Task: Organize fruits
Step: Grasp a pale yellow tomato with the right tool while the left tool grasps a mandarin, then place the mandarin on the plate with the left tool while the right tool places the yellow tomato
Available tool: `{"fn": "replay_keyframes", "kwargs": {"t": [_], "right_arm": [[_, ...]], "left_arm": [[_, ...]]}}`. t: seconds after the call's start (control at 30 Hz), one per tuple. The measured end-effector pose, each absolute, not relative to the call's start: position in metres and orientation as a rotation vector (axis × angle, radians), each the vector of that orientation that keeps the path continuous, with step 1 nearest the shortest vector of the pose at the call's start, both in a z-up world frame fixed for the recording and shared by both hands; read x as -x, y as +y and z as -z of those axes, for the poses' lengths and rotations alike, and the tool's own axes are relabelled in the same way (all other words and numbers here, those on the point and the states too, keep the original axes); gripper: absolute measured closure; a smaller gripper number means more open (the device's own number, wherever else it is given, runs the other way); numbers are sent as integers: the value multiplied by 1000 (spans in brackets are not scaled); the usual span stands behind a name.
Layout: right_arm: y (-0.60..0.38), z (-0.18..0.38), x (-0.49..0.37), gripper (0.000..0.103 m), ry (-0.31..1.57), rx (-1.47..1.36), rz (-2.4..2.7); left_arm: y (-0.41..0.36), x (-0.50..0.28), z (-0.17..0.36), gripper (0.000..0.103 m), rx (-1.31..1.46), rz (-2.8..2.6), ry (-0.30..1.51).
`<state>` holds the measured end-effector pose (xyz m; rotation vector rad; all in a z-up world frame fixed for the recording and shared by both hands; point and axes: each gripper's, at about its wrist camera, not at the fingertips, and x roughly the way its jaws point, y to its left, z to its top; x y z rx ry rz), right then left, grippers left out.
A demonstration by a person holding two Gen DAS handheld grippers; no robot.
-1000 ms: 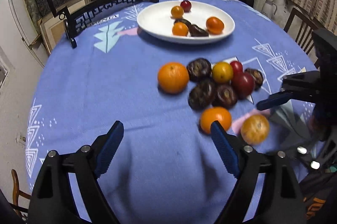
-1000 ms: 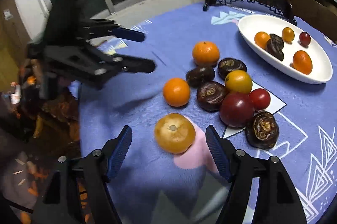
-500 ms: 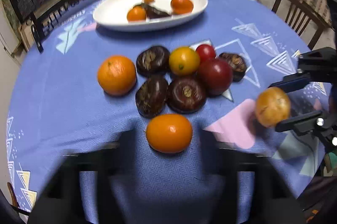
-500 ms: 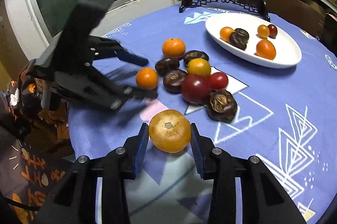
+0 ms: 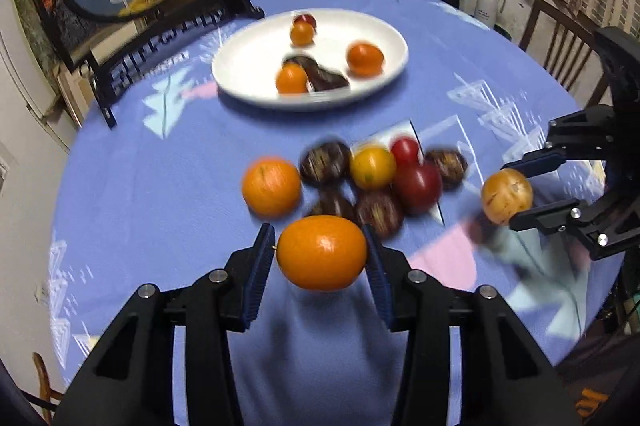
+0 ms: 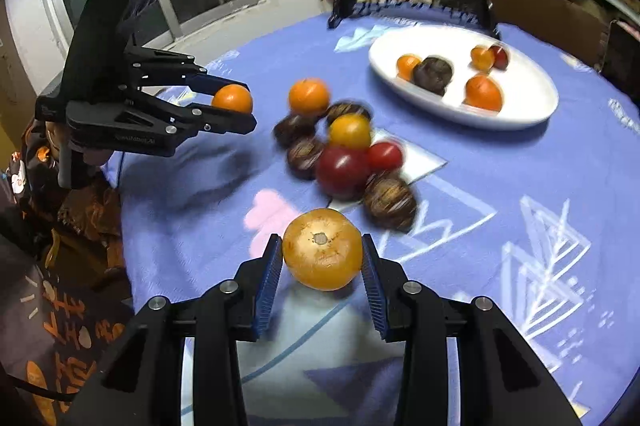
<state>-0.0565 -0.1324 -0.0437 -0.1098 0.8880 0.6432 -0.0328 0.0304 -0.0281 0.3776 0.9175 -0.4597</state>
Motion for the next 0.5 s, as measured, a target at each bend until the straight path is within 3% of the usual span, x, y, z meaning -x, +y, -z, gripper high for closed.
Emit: {"fn": "replay_keyframes", "kwargs": {"t": [0.23,0.5], "right_arm": [[-158,-10,-2,63,718,50,-532],[-164,-9,-74,63,684,-32,-472]], "left_arm": [[3,-39,-13,60,-294,400,830],[-20,-108,-4,59,-263,297,860]]}}
